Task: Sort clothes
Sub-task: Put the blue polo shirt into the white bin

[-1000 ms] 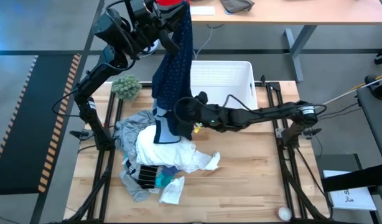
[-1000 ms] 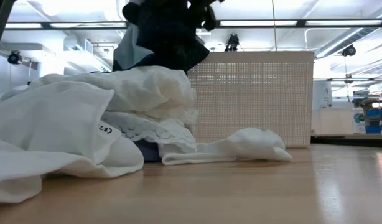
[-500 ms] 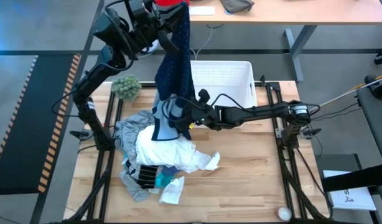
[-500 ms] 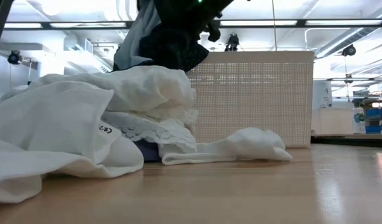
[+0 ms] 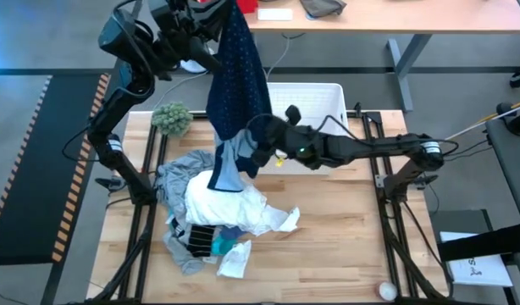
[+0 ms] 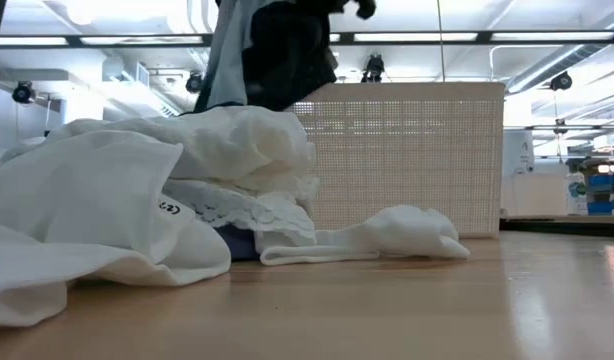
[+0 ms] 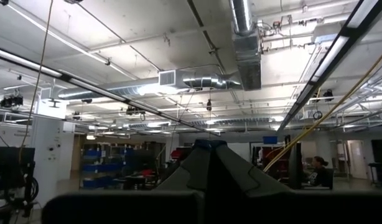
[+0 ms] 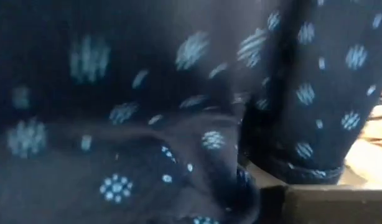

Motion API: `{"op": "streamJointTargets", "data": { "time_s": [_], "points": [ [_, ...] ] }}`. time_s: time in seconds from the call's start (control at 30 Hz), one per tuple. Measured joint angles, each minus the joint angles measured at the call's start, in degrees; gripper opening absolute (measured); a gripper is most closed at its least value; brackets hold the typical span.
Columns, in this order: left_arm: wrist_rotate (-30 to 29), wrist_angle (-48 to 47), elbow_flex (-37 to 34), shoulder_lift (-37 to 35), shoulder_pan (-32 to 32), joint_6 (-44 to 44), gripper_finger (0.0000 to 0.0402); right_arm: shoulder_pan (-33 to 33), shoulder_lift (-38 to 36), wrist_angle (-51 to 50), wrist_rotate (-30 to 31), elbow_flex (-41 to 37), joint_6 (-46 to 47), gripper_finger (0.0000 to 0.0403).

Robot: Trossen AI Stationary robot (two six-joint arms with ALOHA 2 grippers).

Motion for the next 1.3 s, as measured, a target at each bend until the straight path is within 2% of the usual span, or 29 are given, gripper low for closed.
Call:
{"op": "streamJointTargets", "data": {
  "time_s": [0.43, 0.63, 0.93, 1.2, 1.3],
  "points": [
    [0.2, 0.1, 0.0, -0.1, 0.0, -0.6, 0.0000, -2.5, -7.7, -0.8, 3.6, 5.9, -11.0, 0.0001],
    [0.3, 0.0, 0.0, 0.0, 0.0, -1.0, 0.0000, -5.7, -10.5, -4.6, 3.9, 9.3, -13.5, 0.0000],
    [1.8, -1.7, 0.0, 2.7, 0.0, -1.8, 0.0000, -11.5, -11.9, -19.4, 3.6, 14.6, -14.3, 0.0000],
    [1.7, -12.0, 0.0, 4.6, 0.1, 2.0, 0.0000, -16.8, -13.5, -37.1, 3.1, 14.6, -10.6, 0.0000],
    [1.7, -16.2, 0.0, 5.4, 0.1, 3.6, 0.0000, -18.2, -13.8, -43.4, 0.7, 14.6, -7.9, 0.0000]
  ]
}}
